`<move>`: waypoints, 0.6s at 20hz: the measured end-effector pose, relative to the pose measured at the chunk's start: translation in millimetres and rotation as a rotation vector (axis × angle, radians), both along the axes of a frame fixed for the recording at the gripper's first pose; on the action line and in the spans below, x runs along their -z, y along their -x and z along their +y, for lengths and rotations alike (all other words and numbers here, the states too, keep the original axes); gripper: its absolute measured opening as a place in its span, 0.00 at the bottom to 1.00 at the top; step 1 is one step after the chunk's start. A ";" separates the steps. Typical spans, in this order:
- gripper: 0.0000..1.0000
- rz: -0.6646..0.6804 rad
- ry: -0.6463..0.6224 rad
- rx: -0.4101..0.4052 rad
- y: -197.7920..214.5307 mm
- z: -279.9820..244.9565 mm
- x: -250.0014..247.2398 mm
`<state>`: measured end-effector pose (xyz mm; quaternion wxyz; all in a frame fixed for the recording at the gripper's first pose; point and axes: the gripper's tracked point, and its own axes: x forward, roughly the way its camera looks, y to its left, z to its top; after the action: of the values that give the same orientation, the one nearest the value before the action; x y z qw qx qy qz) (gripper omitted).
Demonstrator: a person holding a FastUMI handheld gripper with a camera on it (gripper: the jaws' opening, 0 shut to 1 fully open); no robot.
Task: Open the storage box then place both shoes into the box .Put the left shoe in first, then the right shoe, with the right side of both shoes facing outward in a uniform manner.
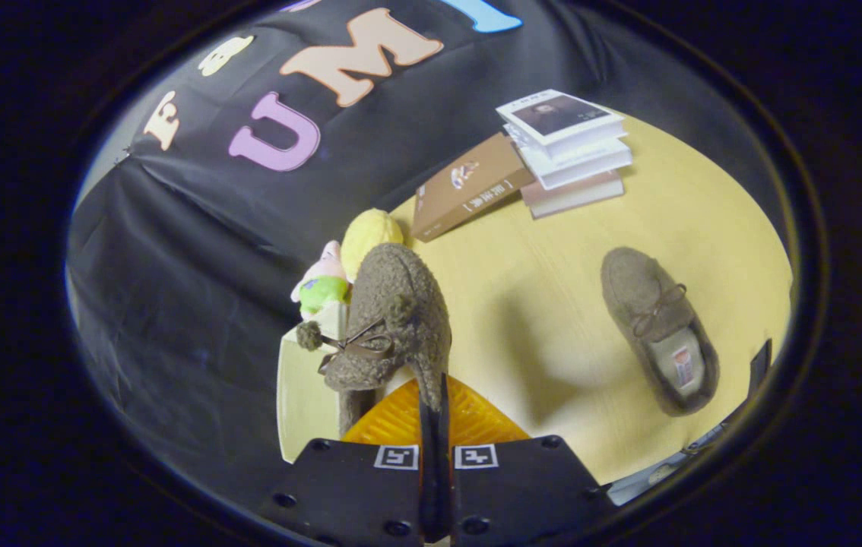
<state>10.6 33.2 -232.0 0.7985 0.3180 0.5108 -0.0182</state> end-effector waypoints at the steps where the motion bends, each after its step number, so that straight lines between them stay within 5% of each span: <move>1: 0.04 -0.013 -0.005 -0.001 -3.4 9.7 -7.9; 12: 0.04 -0.085 -0.039 -0.077 -21.4 136.7 -38.5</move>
<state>32.0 169.9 -193.5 0.8133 0.3141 0.4884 0.0364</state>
